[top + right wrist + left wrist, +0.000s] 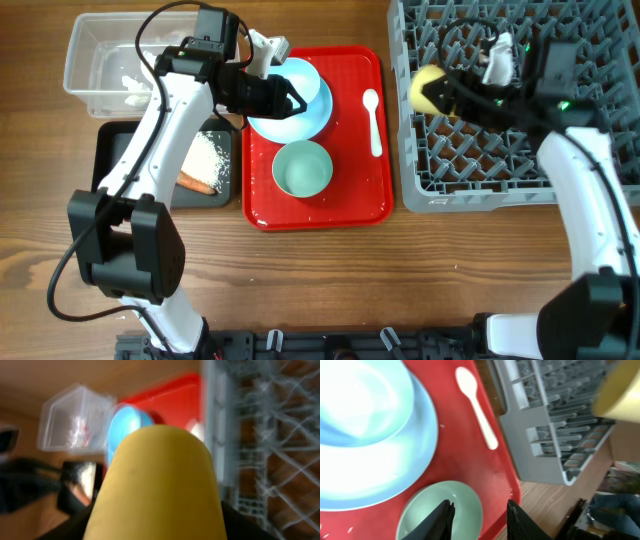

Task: Sort waste into correct bins and load items into the dishwasher rack
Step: 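Place the yellow cup upside down in the dish rack with the right gripper, then reach the right gripper to the green bowl and grasp its rim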

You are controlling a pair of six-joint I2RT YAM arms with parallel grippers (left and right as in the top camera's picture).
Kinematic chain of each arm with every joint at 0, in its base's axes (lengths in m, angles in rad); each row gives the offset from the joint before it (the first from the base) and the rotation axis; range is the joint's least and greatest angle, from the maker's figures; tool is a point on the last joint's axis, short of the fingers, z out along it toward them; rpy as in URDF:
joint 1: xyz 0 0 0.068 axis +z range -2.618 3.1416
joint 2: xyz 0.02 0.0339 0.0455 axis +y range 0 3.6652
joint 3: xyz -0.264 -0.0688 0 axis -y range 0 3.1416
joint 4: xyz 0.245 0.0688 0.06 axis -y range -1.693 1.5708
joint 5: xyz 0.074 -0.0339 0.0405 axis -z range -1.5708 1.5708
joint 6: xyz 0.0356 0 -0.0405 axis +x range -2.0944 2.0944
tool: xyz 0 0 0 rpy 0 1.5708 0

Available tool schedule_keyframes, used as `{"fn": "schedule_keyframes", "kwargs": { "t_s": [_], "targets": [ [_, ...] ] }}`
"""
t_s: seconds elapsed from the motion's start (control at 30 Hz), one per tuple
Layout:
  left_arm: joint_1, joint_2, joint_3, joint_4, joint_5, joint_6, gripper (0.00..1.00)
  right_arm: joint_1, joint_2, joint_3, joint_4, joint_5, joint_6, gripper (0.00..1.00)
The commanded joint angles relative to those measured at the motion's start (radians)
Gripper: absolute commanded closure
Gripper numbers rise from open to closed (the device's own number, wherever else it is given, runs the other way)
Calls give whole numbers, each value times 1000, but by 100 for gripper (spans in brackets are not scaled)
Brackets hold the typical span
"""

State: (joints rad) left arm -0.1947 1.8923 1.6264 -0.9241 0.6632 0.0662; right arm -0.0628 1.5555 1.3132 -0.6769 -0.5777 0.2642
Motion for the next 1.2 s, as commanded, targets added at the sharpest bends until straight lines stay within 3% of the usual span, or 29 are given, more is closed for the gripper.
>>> {"fn": "schedule_keyframes", "kwargs": {
  "t_s": [0.0, 0.1, 0.27, 0.47, 1.07, 1.13, 1.17],
  "targets": [
    [-3, -13, 9, -12, -55, 4, 64, -2, -18, 199, -240, 278, -56, 46],
    [-3, -13, 9, -11, -59, 4, 64, 1, -5, 231, -441, 416, -43, 46],
    [-3, -13, 9, -11, -63, 4, 64, 71, 119, 231, -601, 432, -43, 45],
    [-3, -13, 9, -12, -63, 4, 64, 206, 285, 231, -653, 537, 35, 46],
    [-3, -13, 9, -11, -63, 4, 62, 161, 306, 231, -655, 572, 27, 46],
    [-3, -13, 9, -11, -63, 5, 62, 161, 306, 231, -648, 538, 20, 18],
    [-3, -13, 9, -11, -63, 4, 62, 161, 306, 231, -644, 522, 6, 9]
  ]
}}
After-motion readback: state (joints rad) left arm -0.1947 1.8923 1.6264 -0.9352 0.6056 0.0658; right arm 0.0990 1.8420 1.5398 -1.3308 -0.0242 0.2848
